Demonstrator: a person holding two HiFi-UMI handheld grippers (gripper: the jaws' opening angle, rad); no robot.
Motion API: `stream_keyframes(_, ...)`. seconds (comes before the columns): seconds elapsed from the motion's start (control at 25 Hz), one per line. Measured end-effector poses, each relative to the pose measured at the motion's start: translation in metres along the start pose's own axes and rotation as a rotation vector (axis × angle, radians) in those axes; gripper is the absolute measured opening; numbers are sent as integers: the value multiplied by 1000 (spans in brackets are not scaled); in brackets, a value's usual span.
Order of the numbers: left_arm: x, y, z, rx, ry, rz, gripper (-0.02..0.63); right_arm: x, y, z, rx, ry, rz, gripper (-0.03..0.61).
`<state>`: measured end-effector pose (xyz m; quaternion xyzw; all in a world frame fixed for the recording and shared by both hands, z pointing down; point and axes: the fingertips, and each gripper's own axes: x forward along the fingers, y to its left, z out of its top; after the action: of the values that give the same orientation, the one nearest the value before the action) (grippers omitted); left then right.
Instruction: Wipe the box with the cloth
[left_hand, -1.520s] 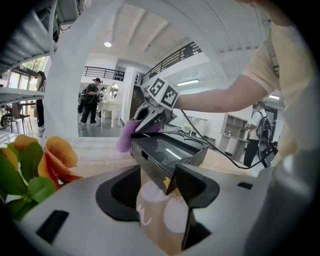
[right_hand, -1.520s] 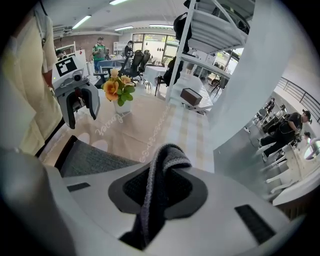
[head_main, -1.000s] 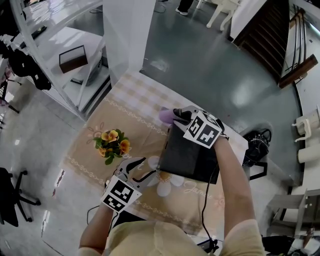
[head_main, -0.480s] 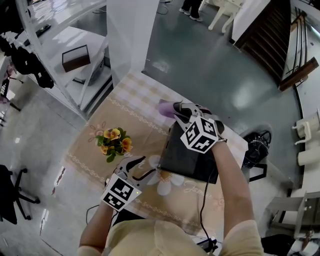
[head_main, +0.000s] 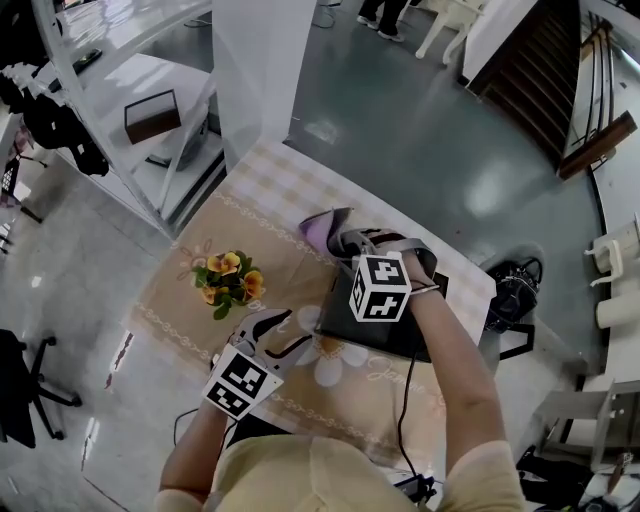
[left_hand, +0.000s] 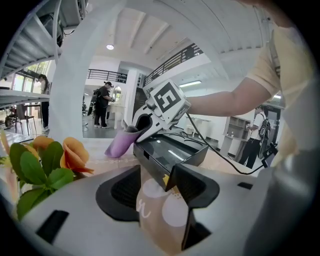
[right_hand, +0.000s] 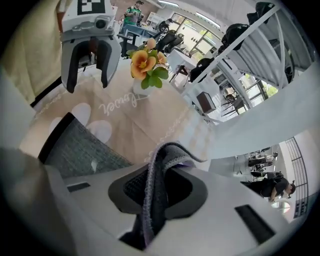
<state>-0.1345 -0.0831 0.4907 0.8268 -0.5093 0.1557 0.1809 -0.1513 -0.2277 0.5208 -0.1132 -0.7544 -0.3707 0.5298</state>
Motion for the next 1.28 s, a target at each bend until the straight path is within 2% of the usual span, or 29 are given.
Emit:
stream_keyframes(0.2,-2,-3,-3,0,1,1,232,-2,23,1,-40,40,129,71)
stream_keyframes(0.48,-10,-6,-6,-7,-2,13,233,-5,40,8,-6,48,270,71)
stream_keyframes(0.68,-19,-6,-9,-21,-7,31,232,-10,50,13,-68,76,325,71)
stream_keyframes(0.84,-24,-8,-12,-26,-10,42,233,-14,62,24,-91,56,381,71)
stream_keyframes(0.96,-28,-11,-14,-28,-11,48,232,-15,67,28,-110,59,388,71)
stream_keyframes(1.28,-36,-17,-20,-33,-14,63,232,-26,95,50,-106,7,493,71)
